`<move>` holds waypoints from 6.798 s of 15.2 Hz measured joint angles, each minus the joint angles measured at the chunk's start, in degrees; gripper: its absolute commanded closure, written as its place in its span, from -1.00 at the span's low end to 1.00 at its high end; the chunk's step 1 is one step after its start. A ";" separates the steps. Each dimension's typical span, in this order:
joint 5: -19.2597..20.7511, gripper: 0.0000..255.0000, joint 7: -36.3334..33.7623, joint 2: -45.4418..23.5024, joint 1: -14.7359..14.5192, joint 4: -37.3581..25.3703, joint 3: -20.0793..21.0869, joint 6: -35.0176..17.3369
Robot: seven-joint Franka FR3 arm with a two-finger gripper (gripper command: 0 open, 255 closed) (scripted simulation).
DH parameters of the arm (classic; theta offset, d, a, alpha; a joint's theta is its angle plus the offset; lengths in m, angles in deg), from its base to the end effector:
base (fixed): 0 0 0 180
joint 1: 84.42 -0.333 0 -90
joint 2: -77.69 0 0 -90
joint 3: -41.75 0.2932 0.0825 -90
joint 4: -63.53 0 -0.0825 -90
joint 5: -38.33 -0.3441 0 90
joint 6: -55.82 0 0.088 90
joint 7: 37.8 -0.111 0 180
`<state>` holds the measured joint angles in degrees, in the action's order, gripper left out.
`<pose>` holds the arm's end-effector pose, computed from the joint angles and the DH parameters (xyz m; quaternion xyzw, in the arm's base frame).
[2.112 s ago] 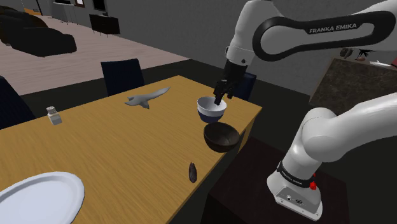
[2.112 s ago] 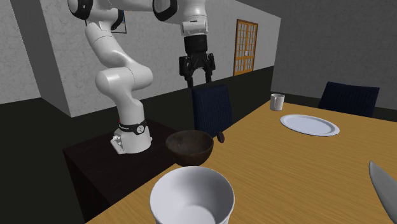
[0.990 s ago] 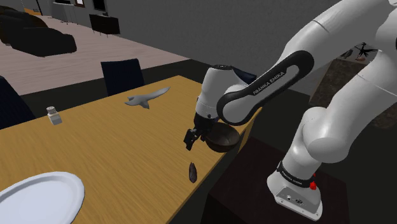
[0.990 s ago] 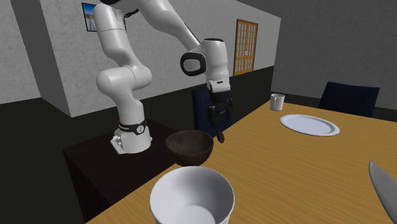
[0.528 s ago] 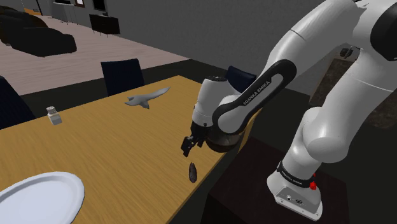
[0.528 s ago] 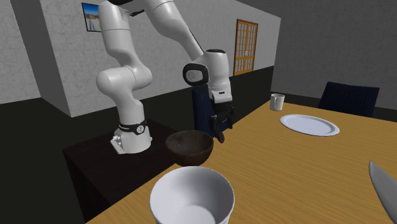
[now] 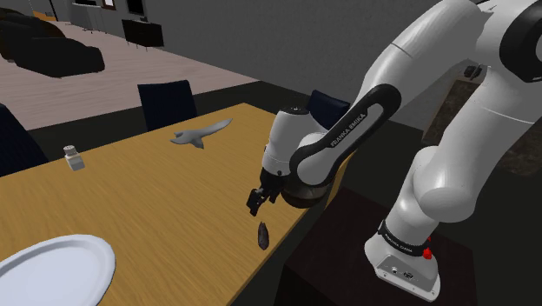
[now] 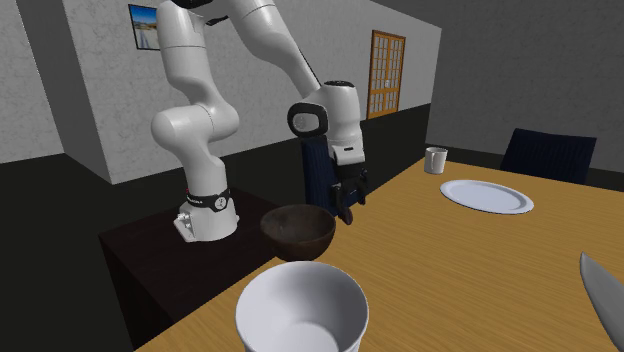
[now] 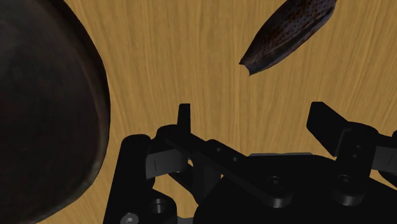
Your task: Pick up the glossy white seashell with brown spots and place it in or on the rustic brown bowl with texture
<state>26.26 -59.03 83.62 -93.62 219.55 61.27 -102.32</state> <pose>0.3530 0.1808 0.2760 -0.9968 0.0293 -0.0501 0.0547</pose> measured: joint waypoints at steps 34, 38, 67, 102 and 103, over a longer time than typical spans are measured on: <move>14.77 1.00 -66.10 -8.48 4.78 -1.36 11.70 -1.31; 14.77 1.00 -66.10 -8.48 4.78 -1.36 11.71 -1.29; -1.29 1.00 -54.36 12.95 1.00 -5.52 9.17 22.42; 5.77 1.00 -26.79 26.41 10.92 6.63 -14.05 25.91; 5.72 1.00 -26.75 25.69 10.92 6.97 -14.01 24.85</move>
<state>31.98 -85.78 109.31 -82.70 226.52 47.26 -77.47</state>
